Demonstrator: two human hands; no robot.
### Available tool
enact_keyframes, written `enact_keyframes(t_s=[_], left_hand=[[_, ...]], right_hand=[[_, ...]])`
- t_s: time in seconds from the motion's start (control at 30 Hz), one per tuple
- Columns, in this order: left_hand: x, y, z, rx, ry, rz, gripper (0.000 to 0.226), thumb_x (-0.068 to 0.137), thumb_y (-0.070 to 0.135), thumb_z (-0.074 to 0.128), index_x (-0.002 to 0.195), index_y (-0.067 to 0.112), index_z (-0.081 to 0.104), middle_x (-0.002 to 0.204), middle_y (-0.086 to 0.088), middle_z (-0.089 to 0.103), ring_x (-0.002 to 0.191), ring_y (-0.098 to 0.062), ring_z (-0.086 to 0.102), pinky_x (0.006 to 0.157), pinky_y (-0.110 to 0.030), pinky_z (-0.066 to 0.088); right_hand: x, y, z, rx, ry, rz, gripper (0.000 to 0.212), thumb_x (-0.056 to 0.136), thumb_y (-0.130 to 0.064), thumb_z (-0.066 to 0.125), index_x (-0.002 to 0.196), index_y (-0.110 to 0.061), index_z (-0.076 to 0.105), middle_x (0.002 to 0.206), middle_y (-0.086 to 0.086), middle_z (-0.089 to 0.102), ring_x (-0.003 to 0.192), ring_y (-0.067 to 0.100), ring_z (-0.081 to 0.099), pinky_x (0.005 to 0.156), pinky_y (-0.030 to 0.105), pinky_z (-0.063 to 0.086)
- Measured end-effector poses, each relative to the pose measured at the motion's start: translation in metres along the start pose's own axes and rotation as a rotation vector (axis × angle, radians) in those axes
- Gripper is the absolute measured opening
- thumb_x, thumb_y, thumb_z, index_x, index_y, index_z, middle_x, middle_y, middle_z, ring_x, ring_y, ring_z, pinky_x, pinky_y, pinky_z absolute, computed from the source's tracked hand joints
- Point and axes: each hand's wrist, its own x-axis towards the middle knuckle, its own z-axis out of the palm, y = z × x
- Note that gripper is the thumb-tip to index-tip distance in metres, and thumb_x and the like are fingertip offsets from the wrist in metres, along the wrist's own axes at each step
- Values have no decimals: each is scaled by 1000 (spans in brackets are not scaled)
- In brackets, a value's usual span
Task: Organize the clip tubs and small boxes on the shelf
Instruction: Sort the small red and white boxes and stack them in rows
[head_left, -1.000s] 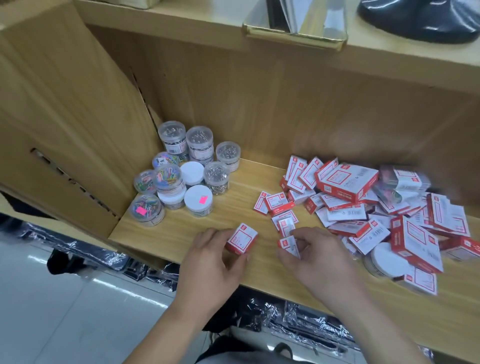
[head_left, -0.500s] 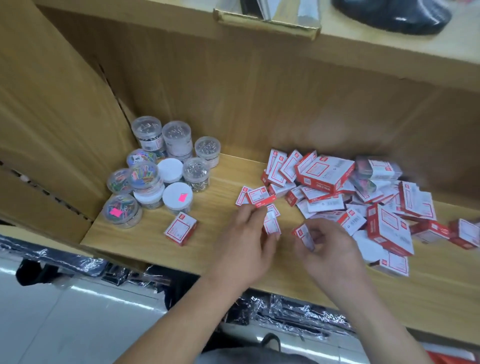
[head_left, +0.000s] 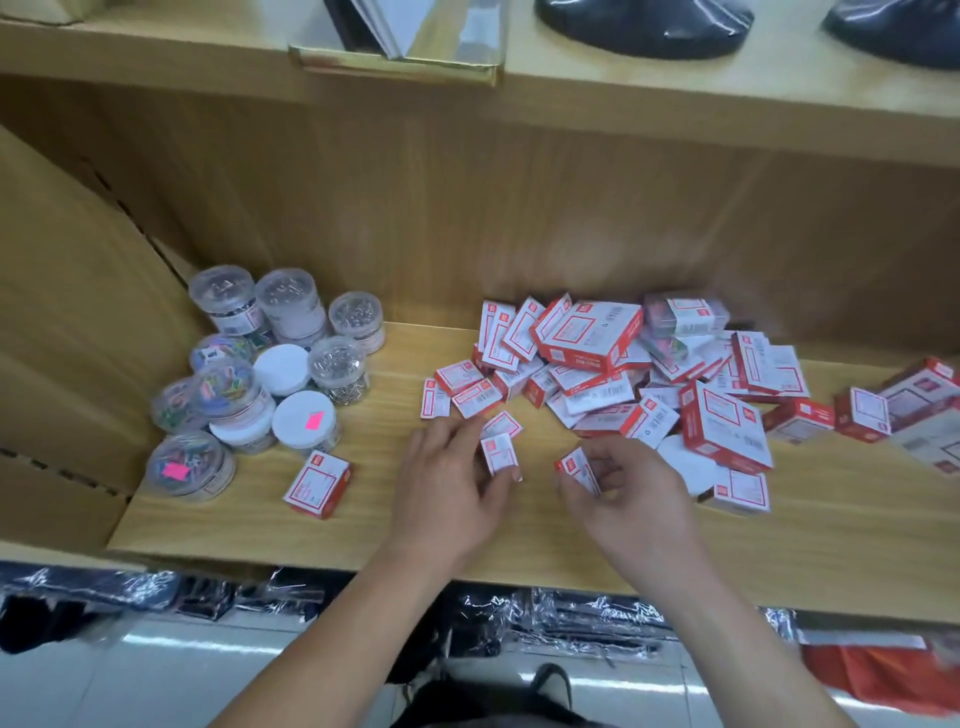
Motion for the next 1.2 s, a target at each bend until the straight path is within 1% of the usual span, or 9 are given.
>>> enact_keyframes(t_s=[0.2, 0.33, 0.47, 0.63, 0.7, 0.83, 1.0, 1.1, 1.2], left_hand=[[-1, 2, 1, -59, -37, -80, 49, 73, 53, 69, 117, 32, 67, 104, 4, 59, 100, -26, 57, 92, -41, 47], [5, 13, 5, -121, -69, -113, 40, 73, 40, 66, 112, 35, 62, 109, 11, 63, 107, -21, 58, 92, -42, 47], [10, 13, 15, -365, -133, -196, 40, 73, 32, 70, 112, 36, 60, 99, 12, 68, 92, -14, 66, 88, -40, 55], [-9, 50, 12, -566, -40, -150, 25, 74, 36, 76, 97, 38, 67, 89, 9, 71, 77, -14, 66, 74, -42, 57], [-15, 76, 12, -593, -1, -94, 22, 76, 37, 76, 97, 36, 70, 87, 8, 70, 75, -14, 65, 72, -42, 56], [-31, 141, 46, -676, -127, -23, 20, 83, 40, 75, 101, 32, 71, 92, 8, 74, 83, -18, 70, 74, -45, 58], [-45, 234, 125, -614, -316, -14, 27, 79, 48, 76, 99, 40, 59, 81, 11, 71, 73, -10, 67, 70, -43, 57], [-34, 265, 171, -543, -299, -6, 30, 78, 49, 76, 99, 35, 60, 75, 11, 68, 69, -6, 64, 67, -34, 55], [-21, 290, 201, -438, -217, -22, 34, 78, 48, 79, 99, 25, 66, 67, 10, 61, 68, -11, 61, 65, -31, 50]], right_hand=[[4, 7, 17, 11, 28, -5, 24, 75, -26, 81, 96, -30, 70, 93, -12, 69, 85, 6, 66, 81, 39, 57], [3, 3, 19, 86, 13, 48, 23, 75, -26, 83, 89, -35, 67, 85, -22, 71, 80, -1, 67, 79, 39, 57], [6, -3, 9, 74, 15, 85, 28, 72, -35, 85, 92, -33, 65, 85, -23, 71, 81, -1, 67, 78, 38, 57], [4, -1, -28, -84, 63, -69, 33, 75, -35, 84, 103, -29, 70, 97, -14, 66, 90, 12, 64, 78, 31, 51], [0, 9, -47, -108, 132, -128, 36, 76, -34, 83, 109, -24, 72, 102, -7, 61, 93, 17, 64, 80, 35, 53], [-12, 52, -111, -65, 156, -157, 28, 78, -32, 81, 105, -27, 73, 98, -13, 58, 88, 10, 64, 79, 36, 54], [-13, 158, -201, -172, 158, 26, 20, 76, -38, 82, 89, -28, 71, 83, -8, 58, 77, 12, 61, 70, 43, 53], [0, 205, -230, -304, 107, 130, 24, 78, -45, 78, 82, -27, 63, 85, -5, 56, 78, 16, 55, 64, 34, 45], [15, 231, -244, -317, 100, 194, 28, 80, -49, 77, 92, -25, 69, 93, -2, 61, 86, 20, 59, 67, 32, 45]])
